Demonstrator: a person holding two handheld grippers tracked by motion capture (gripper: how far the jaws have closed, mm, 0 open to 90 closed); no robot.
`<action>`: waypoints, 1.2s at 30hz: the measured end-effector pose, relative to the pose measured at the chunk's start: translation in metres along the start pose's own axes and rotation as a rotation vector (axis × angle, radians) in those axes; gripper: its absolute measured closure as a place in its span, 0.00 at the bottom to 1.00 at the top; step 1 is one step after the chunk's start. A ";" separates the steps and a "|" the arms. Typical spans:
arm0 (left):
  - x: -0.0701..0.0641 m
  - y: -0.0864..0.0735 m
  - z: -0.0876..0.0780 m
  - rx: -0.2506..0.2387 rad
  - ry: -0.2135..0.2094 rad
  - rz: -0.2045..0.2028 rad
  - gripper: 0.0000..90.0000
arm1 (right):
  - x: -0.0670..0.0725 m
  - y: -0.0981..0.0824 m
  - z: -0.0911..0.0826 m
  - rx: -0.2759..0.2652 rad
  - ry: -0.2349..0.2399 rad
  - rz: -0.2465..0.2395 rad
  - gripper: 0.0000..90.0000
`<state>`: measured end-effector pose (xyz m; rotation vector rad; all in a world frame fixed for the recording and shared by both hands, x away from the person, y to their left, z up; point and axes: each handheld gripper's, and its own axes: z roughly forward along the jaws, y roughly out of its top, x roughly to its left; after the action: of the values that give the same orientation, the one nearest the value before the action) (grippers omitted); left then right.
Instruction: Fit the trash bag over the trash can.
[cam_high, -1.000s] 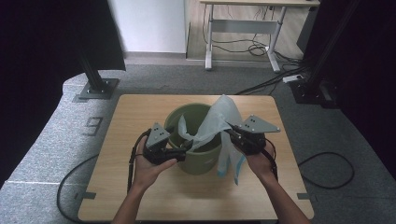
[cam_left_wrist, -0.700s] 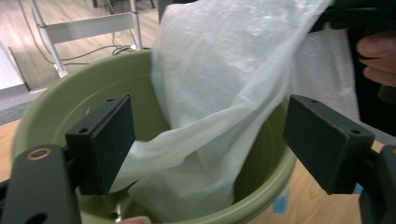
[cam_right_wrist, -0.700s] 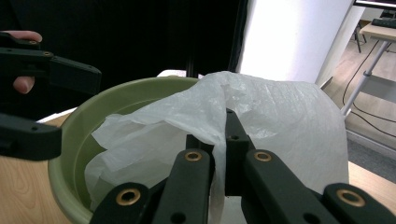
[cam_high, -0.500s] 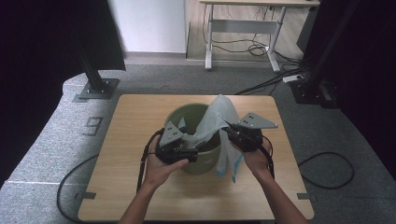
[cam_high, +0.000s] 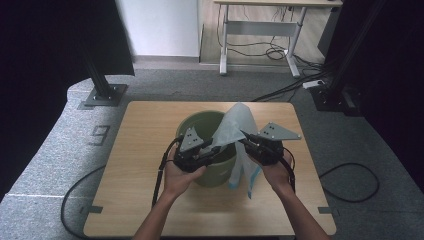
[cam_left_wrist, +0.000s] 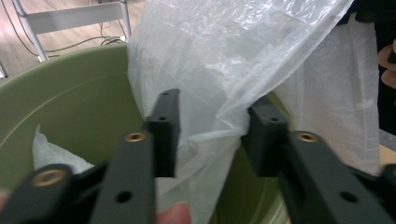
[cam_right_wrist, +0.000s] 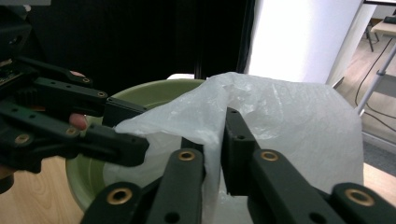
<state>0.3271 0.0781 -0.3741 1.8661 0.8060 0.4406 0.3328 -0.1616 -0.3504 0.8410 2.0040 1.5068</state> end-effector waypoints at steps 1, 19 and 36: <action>0.000 0.000 0.000 0.005 -0.002 0.000 0.73 | 0.000 -0.001 0.000 0.000 0.005 0.003 0.91; 0.003 0.003 0.003 0.016 -0.035 -0.073 0.98 | 0.025 -0.079 -0.043 -0.063 -0.017 0.003 0.34; 0.001 0.004 -0.005 -0.001 -0.061 -0.074 0.97 | 0.021 -0.135 0.004 0.051 -0.140 0.072 0.69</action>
<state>0.3257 0.0809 -0.3682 1.8335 0.8308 0.3365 0.2969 -0.1709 -0.4814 1.0209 1.9351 1.3995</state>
